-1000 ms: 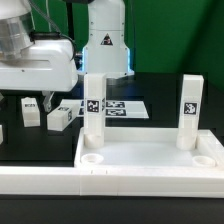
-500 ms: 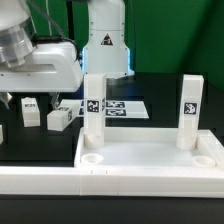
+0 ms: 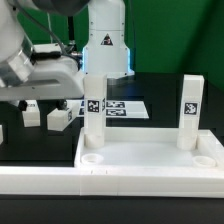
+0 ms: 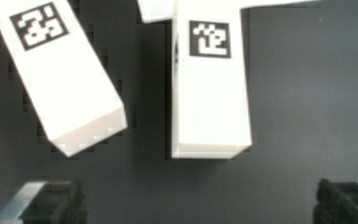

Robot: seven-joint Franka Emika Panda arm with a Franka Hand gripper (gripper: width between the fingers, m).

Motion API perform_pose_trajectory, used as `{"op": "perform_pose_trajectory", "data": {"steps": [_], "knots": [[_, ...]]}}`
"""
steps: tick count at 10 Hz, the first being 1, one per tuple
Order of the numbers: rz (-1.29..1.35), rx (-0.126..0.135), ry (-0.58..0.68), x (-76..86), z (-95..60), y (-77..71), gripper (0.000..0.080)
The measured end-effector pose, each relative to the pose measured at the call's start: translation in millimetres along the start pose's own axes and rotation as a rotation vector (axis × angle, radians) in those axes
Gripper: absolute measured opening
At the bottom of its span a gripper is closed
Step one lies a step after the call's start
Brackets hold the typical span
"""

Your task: Assemble desk

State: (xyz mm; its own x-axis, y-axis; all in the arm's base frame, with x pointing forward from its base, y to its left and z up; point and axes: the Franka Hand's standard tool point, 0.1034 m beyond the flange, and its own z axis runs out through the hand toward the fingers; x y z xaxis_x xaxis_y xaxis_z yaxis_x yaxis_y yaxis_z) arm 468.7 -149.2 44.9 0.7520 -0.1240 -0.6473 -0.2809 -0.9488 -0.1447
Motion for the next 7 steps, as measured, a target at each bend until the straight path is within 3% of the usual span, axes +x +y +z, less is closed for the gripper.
{"op": "perform_pose_trajectory", "data": {"steps": [3,4,7], "knots": [[0.006,0.012,-0.169,-4.1,9.4,2.1,0.0648],[0.005,0.002,-0.148,3.3,10.8,3.8,0.0648],[0.023,-0.002,-0.153,4.7,19.2,5.0,0.0648]]}}
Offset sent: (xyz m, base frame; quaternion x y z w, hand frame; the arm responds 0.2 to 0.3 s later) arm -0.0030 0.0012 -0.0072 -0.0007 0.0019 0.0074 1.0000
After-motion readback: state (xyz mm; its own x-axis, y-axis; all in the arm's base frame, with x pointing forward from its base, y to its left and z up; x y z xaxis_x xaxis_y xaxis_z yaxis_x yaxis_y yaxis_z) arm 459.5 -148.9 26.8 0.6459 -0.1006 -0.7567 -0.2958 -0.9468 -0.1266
